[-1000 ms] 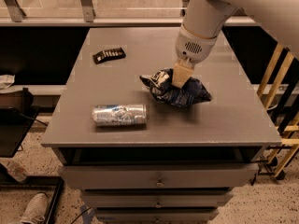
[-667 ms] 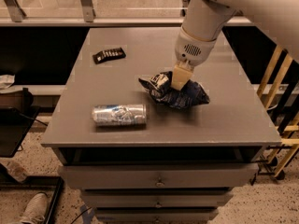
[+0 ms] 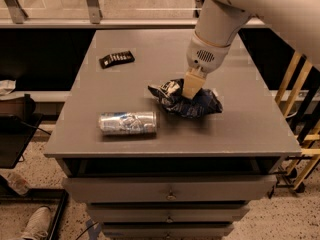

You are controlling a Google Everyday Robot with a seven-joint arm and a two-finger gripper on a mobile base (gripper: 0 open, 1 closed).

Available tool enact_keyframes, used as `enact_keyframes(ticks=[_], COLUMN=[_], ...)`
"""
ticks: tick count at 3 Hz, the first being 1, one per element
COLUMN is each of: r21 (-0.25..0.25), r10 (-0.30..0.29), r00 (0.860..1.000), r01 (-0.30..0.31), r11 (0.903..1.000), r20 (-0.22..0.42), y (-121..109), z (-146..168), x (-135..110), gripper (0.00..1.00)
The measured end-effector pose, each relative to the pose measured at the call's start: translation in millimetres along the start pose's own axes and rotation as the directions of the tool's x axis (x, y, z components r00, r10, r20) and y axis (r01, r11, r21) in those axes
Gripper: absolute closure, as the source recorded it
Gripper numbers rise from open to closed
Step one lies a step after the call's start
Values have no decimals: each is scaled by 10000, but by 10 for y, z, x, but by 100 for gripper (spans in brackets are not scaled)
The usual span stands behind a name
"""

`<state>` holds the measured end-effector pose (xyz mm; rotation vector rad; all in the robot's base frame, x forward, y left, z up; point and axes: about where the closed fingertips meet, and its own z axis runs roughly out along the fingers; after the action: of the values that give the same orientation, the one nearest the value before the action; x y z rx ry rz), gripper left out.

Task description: Move blue chip bag near redbull can

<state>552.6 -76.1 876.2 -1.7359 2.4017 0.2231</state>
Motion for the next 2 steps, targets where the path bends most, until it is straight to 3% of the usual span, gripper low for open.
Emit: enact_keyframes(ticks=[2], r21=[63], r10=[-26], r00=[10000], r01=[25], r11=[10000], r20=[62], y=[-8], z=[8], x=[-26], gripper=[37])
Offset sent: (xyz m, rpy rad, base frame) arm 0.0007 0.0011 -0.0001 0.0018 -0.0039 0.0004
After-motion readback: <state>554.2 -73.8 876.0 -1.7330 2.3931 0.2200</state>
